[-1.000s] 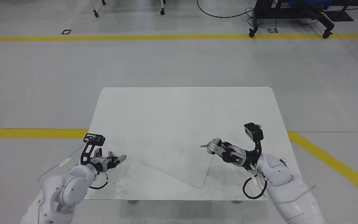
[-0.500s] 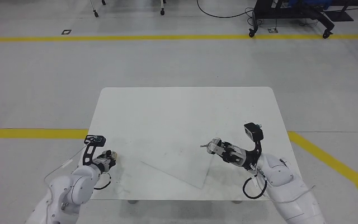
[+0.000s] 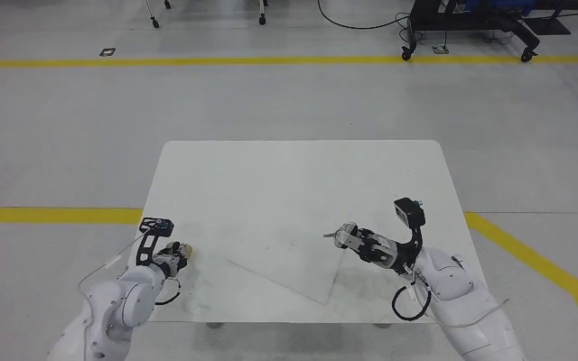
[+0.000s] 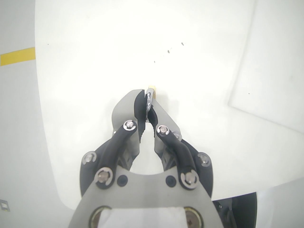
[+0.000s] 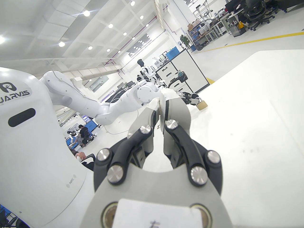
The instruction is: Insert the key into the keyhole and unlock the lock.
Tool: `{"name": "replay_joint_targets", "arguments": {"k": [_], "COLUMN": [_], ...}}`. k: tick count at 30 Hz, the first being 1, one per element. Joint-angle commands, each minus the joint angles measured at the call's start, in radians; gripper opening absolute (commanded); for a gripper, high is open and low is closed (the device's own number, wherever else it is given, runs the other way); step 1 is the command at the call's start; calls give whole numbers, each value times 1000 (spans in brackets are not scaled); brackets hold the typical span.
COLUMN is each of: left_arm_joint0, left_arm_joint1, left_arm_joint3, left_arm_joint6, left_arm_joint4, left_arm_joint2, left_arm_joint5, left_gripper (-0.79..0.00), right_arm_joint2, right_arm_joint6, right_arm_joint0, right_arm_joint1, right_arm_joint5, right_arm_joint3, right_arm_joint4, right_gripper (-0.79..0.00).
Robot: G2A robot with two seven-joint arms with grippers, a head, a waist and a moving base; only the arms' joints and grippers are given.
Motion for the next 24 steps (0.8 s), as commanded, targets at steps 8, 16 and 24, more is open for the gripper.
{"name": "replay_joint_targets", "arguments": {"k": [8, 16, 24], "left_arm_joint0": [-8, 81, -56], "left_arm_joint1": [-5, 0, 0], "left_arm_joint3": [-12, -8, 155], "left_arm_joint6": [65, 264, -75], "left_arm_joint4": [-23, -575, -1164], "left_arm_joint2": [-13, -147, 7], "left_arm_joint5": [-36, -576, -849], "left_gripper": [-785, -785, -785], "right_arm_joint2": [0, 0, 0], "right_arm_joint6": [0, 0, 0], "right_arm_joint0": [0, 0, 0], "right_arm_joint1": [0, 0, 0], "right_arm_joint5": [0, 0, 0], "right_arm_joint3": [0, 0, 0], "right_arm_joint4": [0, 0, 0], "right_gripper": [-785, -785, -785]}}
